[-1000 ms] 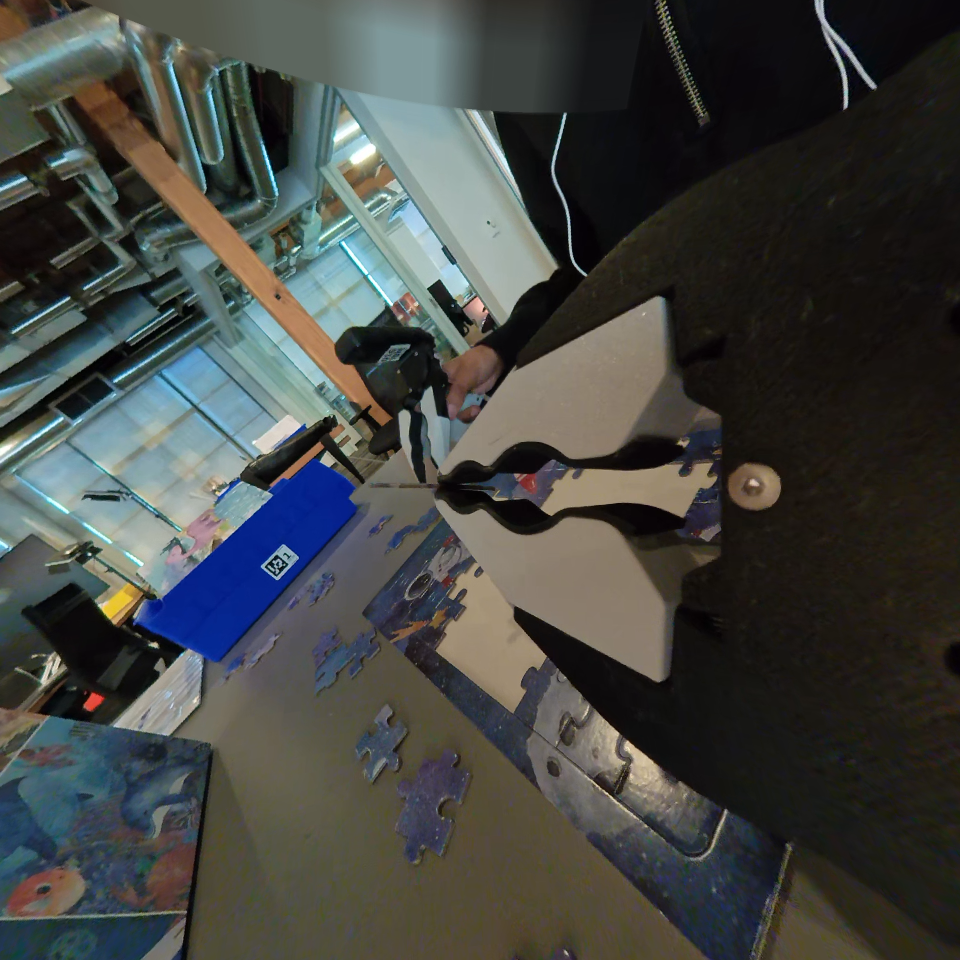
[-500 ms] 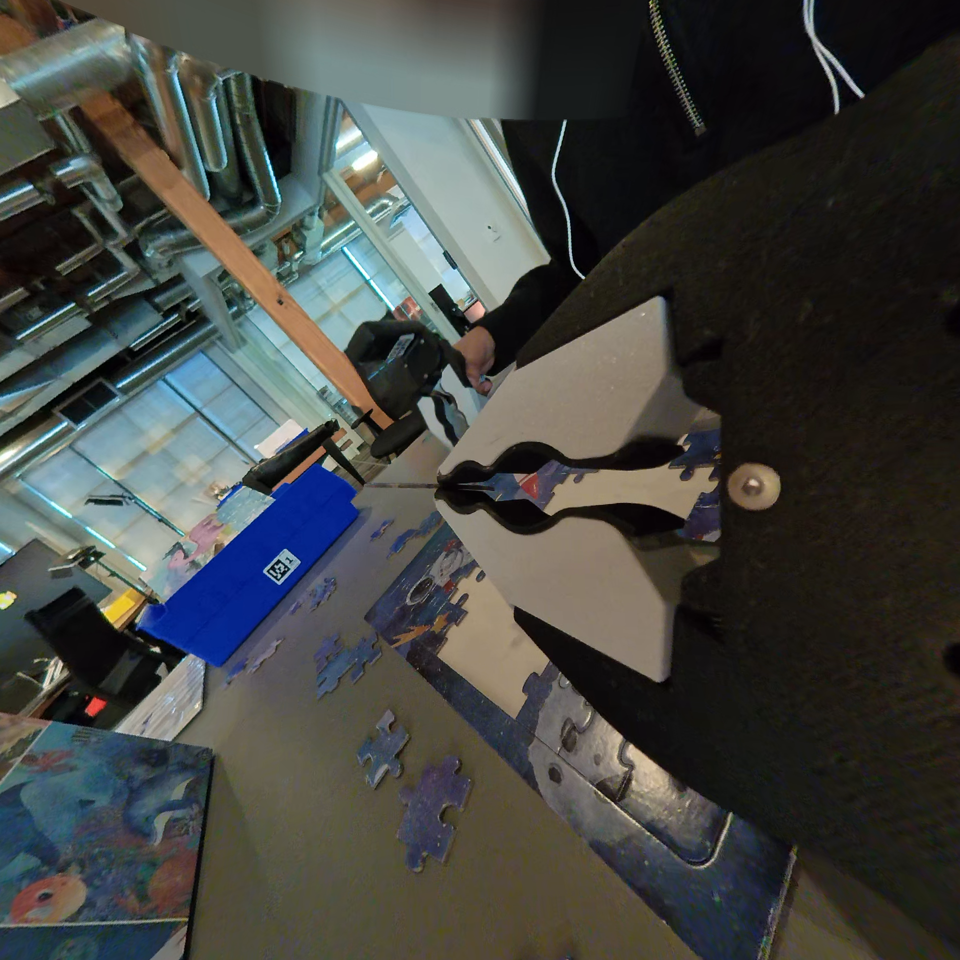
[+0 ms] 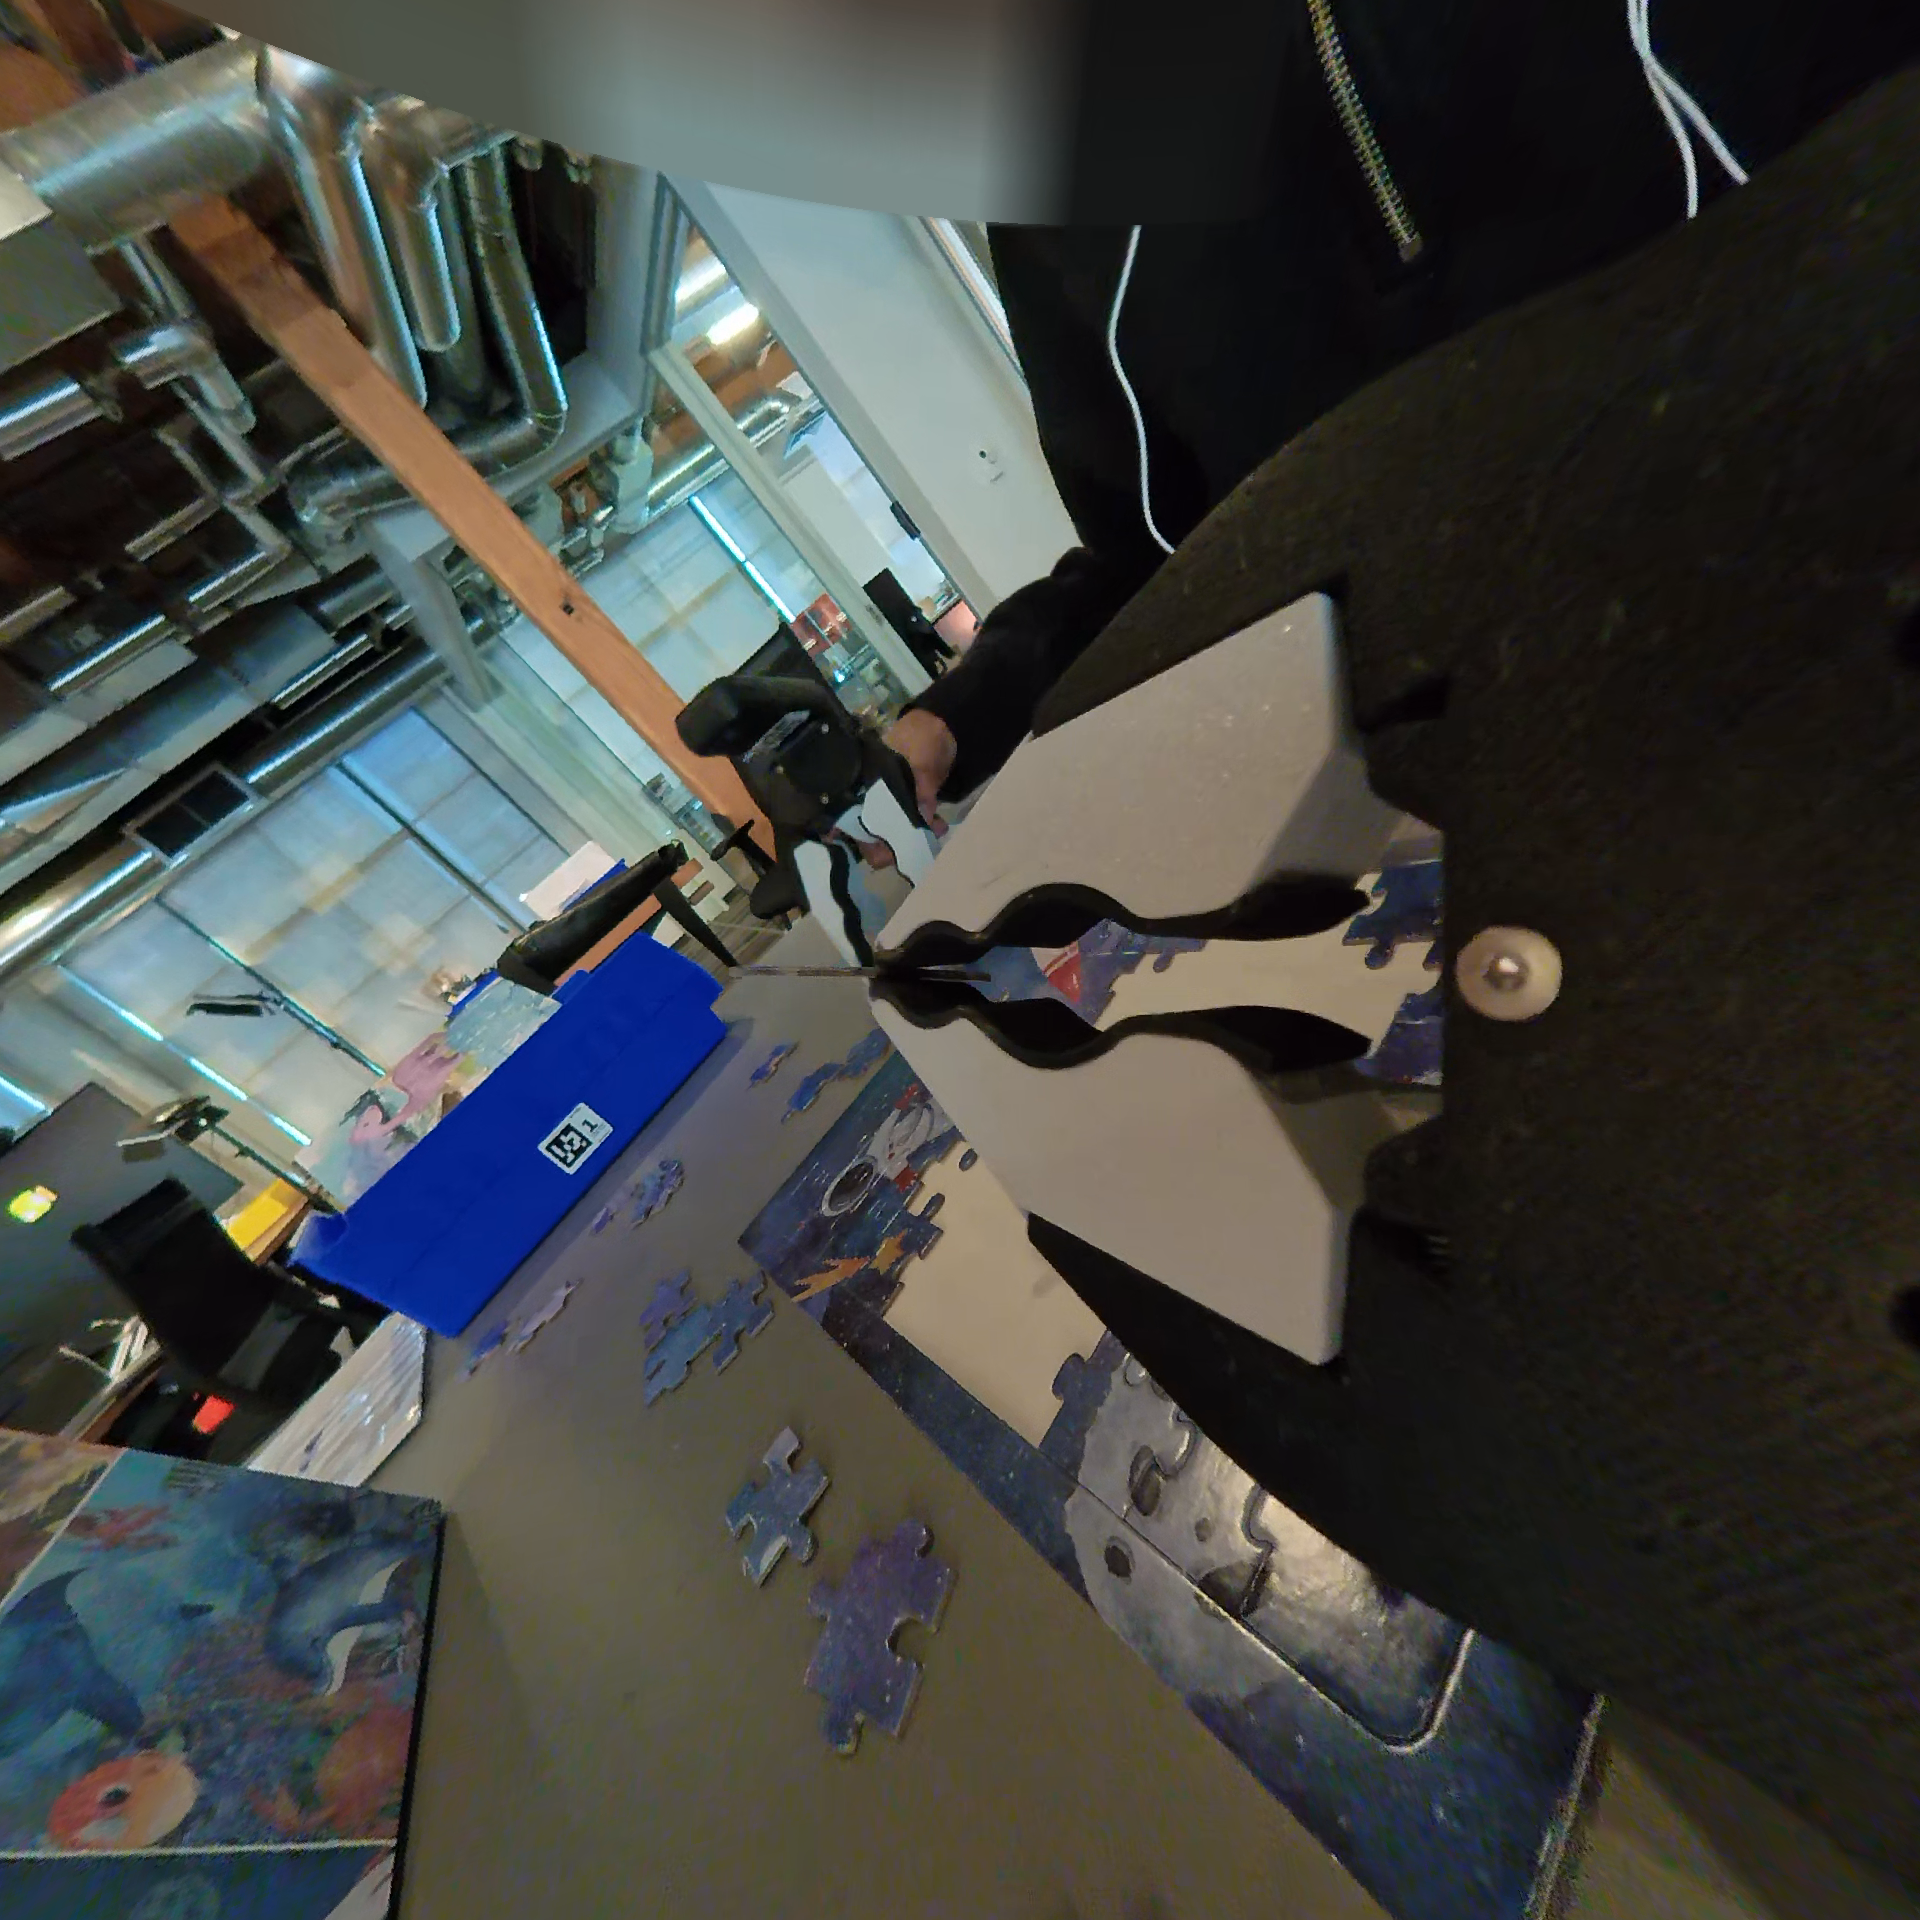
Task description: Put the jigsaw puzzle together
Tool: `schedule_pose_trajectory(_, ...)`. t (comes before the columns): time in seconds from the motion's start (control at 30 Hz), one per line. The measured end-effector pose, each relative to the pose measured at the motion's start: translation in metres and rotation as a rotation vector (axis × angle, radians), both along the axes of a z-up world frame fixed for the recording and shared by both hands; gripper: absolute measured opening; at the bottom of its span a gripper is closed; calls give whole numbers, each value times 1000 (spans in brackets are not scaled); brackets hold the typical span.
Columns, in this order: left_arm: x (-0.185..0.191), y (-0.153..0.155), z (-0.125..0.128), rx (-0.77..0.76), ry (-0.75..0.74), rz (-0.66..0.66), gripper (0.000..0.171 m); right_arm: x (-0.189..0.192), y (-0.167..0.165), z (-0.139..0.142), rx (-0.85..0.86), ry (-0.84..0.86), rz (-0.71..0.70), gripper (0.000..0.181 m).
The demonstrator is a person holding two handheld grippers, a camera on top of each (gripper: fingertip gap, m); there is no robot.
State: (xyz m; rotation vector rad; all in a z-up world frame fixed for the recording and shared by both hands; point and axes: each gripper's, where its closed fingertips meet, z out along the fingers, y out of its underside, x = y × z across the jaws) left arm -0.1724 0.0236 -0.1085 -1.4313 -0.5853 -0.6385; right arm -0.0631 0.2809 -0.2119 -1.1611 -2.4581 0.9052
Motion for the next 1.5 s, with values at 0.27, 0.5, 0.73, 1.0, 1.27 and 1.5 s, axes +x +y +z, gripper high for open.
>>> schedule_pose_trajectory(0.27, 6, 3, 3, 10, 1, -25, 0, 77, -23, 4, -42, -262, 70, 45)
schedule_pose_trajectory(0.5, 5, 3, 1, -3, 9, -15, 0, 72, -61, 7, -49, -168, 174, 39)
schedule_pose_trajectory(0.73, 5, 1, 4, 3, 18, -11, 0, 38, -17, 22, -102, 20, 22, 55)
schedule_pose_trajectory(1.0, 5, 1, 4, 7, 14, -11, 0, 74, -17, 4, -56, -187, 77, 51)
schedule_pose_trajectory(1.27, 8, 3, 4, 7, 11, -25, 0, 60, -30, 22, -133, -71, 113, 47)
schedule_pose_trajectory(1.5, 7, 2, 4, 7, 13, -16, 0, 37, -24, 9, -30, -4, 170, 46)
